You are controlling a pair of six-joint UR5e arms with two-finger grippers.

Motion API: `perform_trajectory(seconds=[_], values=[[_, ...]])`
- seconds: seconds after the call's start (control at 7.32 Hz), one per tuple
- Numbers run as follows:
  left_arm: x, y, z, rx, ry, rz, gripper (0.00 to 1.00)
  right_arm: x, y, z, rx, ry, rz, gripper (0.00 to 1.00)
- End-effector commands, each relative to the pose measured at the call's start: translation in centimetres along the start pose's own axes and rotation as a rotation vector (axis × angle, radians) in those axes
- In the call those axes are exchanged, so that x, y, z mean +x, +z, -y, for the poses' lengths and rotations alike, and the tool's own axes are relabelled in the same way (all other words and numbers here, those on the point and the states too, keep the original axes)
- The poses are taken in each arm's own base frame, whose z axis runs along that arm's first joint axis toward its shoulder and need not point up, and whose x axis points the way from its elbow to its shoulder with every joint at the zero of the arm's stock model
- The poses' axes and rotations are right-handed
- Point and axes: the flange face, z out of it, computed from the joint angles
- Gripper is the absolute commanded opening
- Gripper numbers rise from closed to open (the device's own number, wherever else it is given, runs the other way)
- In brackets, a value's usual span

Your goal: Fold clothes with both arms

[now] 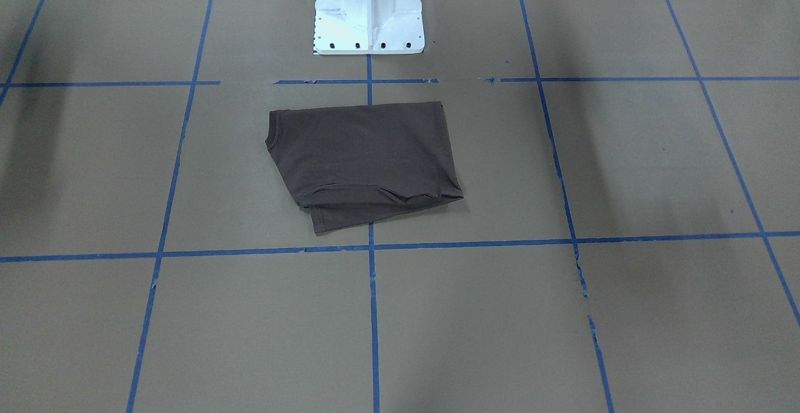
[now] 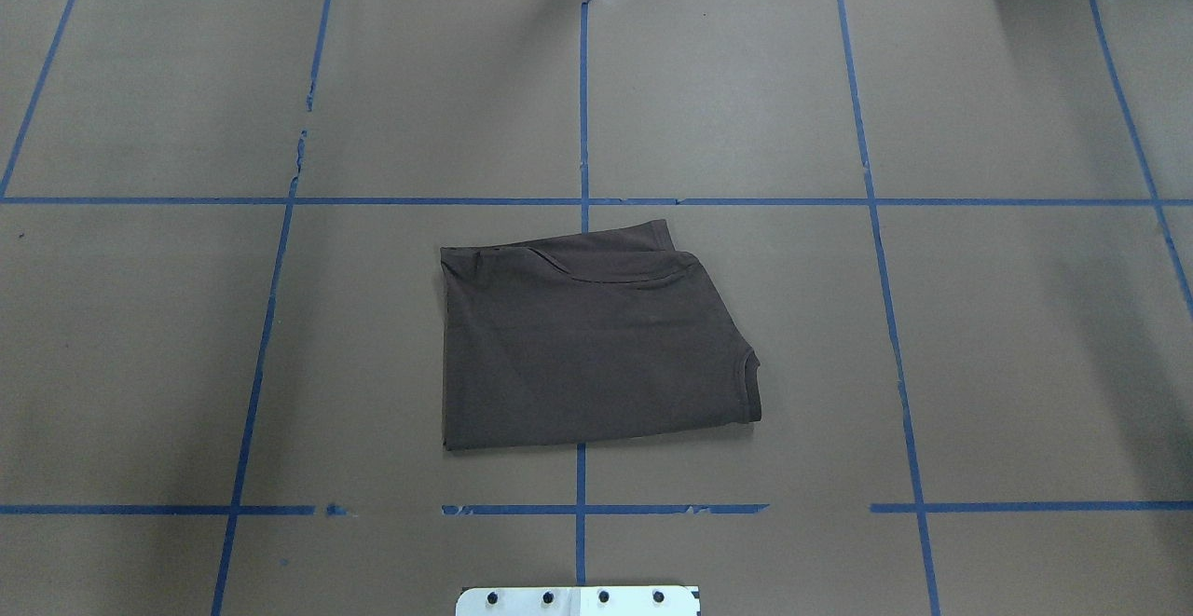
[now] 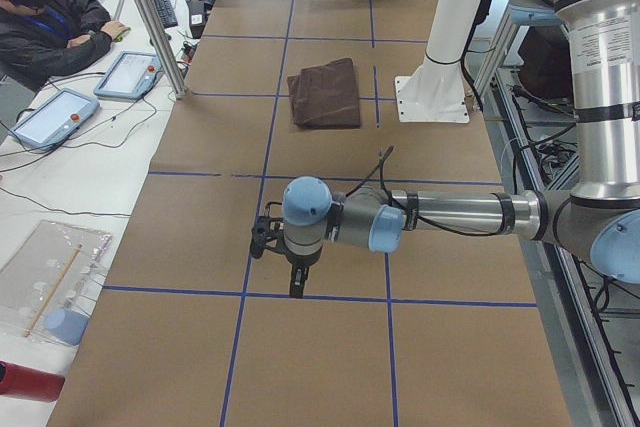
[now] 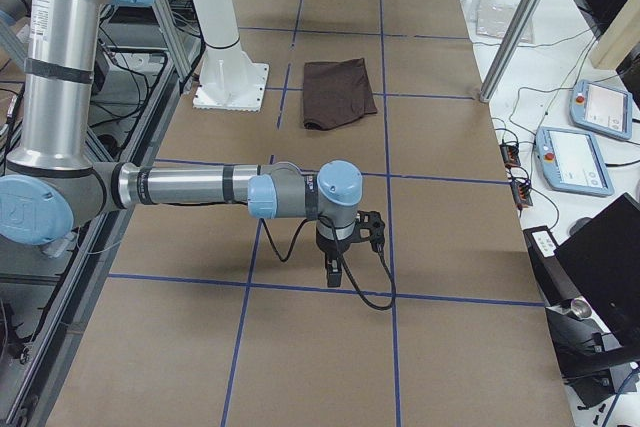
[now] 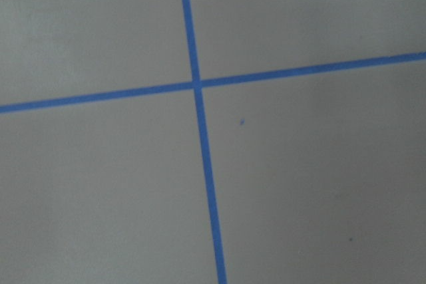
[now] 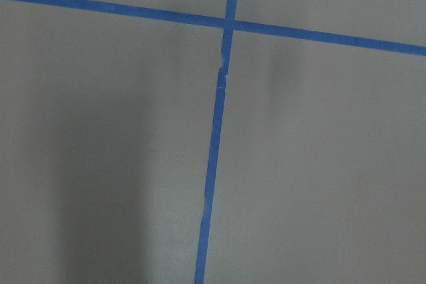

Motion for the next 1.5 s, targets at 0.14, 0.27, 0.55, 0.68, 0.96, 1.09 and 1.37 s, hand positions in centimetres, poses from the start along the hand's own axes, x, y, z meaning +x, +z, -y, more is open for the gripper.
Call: perform_trajectory(seconds=[0.14,0.27,0.55,0.68,0.96,1.09,1.37], values=[[-4.9,1.9,-2.4,-0.112,-0.164,-0.018,1.0,0.6,-0.6,-0.5,0.008,0.031,0.019,1.0],[-4.7,1.6,-2.2,-0.108,-0.16,-0.016,1.0,0.3,-1.0,-0.2,0.017,0.069,0.019,1.0],[-3.2,0.3,-1.2,-0.079,-0.126,-0.013,1.0,0.3,-1.0,0.0,0.024,0.12,0.016,1.0],[-2.7,-0.3,-1.0,-0.066,-0.114,-0.006,1.0,0.4,-1.0,-0.1,0.024,0.122,0.017,1.0],[-2.2,-0.8,-0.8,-0.049,-0.083,-0.007,1.0,0.2,-1.1,0.0,0.025,0.119,0.017,1.0],[-2.0,-0.9,-0.5,-0.031,-0.062,-0.003,1.0,0.2,-1.1,0.0,0.026,0.118,0.017,1.0],[-1.3,-1.5,0.1,0.025,-0.003,0.0,1.0,0.1,-1.2,0.2,0.028,0.117,0.017,1.0]])
